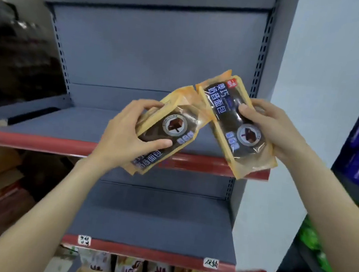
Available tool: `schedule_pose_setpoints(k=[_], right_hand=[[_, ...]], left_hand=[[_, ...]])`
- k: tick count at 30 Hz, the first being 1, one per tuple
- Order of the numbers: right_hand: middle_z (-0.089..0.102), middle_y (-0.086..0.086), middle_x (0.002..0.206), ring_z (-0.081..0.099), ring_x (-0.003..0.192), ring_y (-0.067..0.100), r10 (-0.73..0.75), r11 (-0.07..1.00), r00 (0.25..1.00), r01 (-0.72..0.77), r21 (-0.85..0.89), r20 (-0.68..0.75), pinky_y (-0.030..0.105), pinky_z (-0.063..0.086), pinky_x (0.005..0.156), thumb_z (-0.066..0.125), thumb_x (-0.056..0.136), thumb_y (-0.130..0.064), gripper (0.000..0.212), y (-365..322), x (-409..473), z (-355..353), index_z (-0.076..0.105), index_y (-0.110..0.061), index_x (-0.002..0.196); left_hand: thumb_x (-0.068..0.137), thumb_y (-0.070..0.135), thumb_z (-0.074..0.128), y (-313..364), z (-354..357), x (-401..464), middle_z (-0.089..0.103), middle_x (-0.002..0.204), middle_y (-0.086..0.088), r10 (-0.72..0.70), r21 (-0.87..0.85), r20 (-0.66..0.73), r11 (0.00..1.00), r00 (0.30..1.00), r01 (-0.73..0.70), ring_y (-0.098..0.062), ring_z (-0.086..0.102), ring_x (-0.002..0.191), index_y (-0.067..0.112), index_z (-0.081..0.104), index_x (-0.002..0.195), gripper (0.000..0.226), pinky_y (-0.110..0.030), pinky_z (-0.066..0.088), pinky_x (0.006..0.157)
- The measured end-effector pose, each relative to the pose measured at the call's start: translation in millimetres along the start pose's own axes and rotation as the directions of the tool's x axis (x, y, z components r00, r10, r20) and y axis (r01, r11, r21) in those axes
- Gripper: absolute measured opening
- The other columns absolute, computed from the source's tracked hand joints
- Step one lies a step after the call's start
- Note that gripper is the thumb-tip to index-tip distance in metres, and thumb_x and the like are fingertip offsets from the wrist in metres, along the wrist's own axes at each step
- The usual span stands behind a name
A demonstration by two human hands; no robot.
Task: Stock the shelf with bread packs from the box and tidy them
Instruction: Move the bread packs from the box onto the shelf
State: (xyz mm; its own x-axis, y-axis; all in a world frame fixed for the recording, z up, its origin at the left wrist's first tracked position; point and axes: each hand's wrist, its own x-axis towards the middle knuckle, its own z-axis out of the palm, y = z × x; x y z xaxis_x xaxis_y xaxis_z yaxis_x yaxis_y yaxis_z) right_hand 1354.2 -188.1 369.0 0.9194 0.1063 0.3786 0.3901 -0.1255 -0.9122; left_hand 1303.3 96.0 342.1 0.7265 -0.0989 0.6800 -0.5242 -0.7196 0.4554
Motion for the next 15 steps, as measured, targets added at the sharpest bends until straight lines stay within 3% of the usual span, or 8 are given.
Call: schedule_pose_setpoints(k=[3, 6, 9, 12, 15], right_hand=[[0.068, -0.002, 0.105, 0.066, 0.094, 0.015, -0.186, 0.955, 0.982, 0.188, -0.229, 0.030, 0.031, 0.053, 0.083, 0.070, 0.081, -0.037, 0.030, -7, 50, -8, 0.060, -0.031, 0.109], [0.061, -0.007, 0.113, 0.057, 0.104, 0.010, -0.317, 0.819, 0.937, 0.349, -0.456, 0.149, 0.030, 0.043, 0.095, 0.072, 0.080, -0.036, 0.043, -13, 89, -9, 0.055, -0.031, 0.118], [0.059, -0.001, 0.121, 0.053, 0.109, 0.012, -0.311, 0.726, 0.917, 0.400, -0.560, 0.251, 0.030, 0.038, 0.096, 0.072, 0.080, -0.036, 0.049, -5, 126, -11, 0.051, -0.029, 0.124], [0.059, 0.000, 0.121, 0.053, 0.108, 0.014, -0.257, 0.712, 0.913, 0.401, -0.577, 0.317, 0.028, 0.039, 0.093, 0.070, 0.081, -0.037, 0.050, 13, 160, -13, 0.049, -0.029, 0.127], [0.060, 0.001, 0.123, 0.055, 0.112, 0.020, -0.198, 0.651, 0.913, 0.394, -0.649, 0.356, 0.038, 0.043, 0.097, 0.069, 0.081, -0.038, 0.051, 30, 196, -11, 0.047, -0.029, 0.127]], left_hand=[[0.055, 0.069, 0.064, 4, -3, 44, 0.056, 0.113, 0.018, 0.059, 0.178, 0.040, 0.982, 0.997, -0.065, -0.004, 0.054, 0.103, 0.046, 0.045, 0.113, 0.065, -0.033, 0.044, 0.087], [0.057, 0.071, 0.064, -4, -1, 81, 0.053, 0.115, 0.015, 0.080, 0.379, 0.127, 0.917, 0.989, -0.123, -0.011, 0.054, 0.109, 0.044, 0.045, 0.117, 0.068, -0.039, 0.045, 0.088], [0.064, 0.066, 0.070, -19, 11, 104, 0.050, 0.119, 0.012, 0.045, 0.530, 0.286, 0.825, 0.957, -0.198, -0.019, 0.055, 0.111, 0.045, 0.043, 0.121, 0.067, -0.039, 0.045, 0.084], [0.066, 0.067, 0.067, -33, 28, 120, 0.049, 0.121, 0.012, 0.040, 0.629, 0.386, 0.720, 0.922, -0.295, -0.020, 0.058, 0.108, 0.046, 0.041, 0.125, 0.068, -0.036, 0.045, 0.080], [0.066, 0.067, 0.067, -47, 43, 132, 0.048, 0.124, 0.013, 0.030, 0.630, 0.452, 0.697, 0.892, -0.343, -0.017, 0.057, 0.109, 0.047, 0.040, 0.126, 0.069, -0.034, 0.043, 0.080]])
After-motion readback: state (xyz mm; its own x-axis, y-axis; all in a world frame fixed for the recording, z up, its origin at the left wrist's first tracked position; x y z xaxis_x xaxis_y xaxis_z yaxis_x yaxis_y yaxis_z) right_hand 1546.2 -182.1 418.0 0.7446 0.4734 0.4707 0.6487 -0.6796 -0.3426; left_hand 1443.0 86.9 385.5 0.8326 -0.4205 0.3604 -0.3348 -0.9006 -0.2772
